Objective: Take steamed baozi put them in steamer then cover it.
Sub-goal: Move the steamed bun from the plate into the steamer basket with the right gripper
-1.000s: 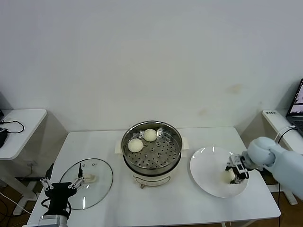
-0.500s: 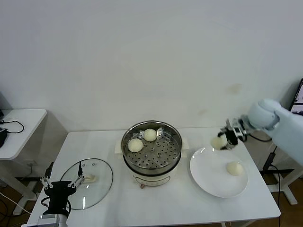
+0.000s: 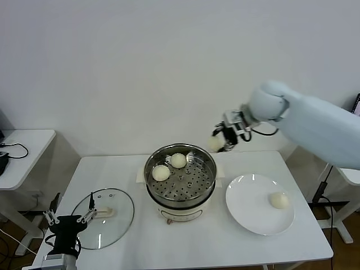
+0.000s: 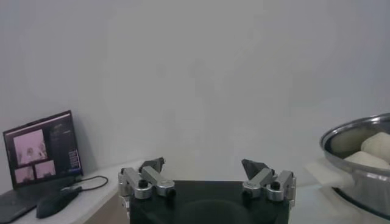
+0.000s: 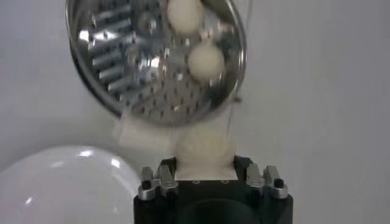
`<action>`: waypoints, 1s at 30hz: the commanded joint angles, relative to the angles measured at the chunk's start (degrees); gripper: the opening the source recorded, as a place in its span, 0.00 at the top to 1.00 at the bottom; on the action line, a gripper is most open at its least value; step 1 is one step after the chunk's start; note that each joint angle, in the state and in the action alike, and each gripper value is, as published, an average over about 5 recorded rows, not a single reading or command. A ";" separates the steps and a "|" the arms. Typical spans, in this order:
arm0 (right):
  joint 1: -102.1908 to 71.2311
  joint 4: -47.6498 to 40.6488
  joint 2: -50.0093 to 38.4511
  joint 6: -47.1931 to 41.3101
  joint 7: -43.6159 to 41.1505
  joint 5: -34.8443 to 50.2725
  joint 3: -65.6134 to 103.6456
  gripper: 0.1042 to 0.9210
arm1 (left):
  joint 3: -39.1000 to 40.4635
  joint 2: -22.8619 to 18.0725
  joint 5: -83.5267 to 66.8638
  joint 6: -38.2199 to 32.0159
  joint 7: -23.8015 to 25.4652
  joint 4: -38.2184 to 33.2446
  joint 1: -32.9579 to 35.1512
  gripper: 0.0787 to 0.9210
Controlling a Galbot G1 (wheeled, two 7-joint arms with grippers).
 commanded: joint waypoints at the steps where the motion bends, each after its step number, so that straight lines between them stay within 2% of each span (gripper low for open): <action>1: 2.80 0.30 9.86 5.66 2.10 2.57 -9.05 0.40 | -1.05 -0.02 -0.31 0.05 0.03 -0.23 0.07 0.12; 15: -0.87 0.66 13.66 22.45 4.57 -10.33 -15.12 0.40 | -1.53 -0.97 -0.63 -0.19 -0.04 0.40 -0.27 0.12; 30: -1.48 -0.92 15.28 30.54 4.11 -16.28 -15.40 0.38 | -1.44 -1.21 -0.76 -0.24 -0.11 0.51 -0.52 0.12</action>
